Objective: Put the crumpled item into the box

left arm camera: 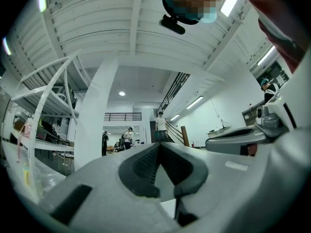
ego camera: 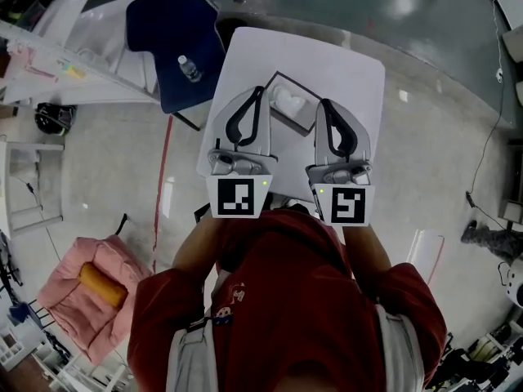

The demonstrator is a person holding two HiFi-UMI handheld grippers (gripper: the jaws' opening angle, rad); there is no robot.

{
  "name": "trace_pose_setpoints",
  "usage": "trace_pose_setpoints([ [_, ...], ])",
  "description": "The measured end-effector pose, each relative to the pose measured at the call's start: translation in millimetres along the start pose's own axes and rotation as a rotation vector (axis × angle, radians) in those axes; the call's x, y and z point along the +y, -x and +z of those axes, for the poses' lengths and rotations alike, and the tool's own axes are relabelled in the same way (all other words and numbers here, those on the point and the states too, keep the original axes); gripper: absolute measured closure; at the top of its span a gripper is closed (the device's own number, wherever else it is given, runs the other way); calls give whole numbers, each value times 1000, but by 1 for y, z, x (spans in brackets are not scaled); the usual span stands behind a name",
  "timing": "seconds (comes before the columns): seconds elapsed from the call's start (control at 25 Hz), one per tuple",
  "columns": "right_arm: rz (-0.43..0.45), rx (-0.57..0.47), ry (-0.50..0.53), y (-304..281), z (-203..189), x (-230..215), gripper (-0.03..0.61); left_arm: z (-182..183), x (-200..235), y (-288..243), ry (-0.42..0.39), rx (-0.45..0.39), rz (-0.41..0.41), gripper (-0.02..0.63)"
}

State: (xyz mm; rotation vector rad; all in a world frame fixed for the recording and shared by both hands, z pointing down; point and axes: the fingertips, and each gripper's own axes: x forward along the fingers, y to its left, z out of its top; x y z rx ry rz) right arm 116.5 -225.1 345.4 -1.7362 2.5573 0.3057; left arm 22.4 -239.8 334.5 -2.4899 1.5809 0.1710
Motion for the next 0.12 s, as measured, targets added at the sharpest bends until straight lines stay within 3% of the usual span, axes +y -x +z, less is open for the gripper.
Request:
trace_pose_setpoints([
  [0.12, -3, -10, -10, -1, -1, 5, 578, 2, 2, -3, 22, -30, -16, 611],
])
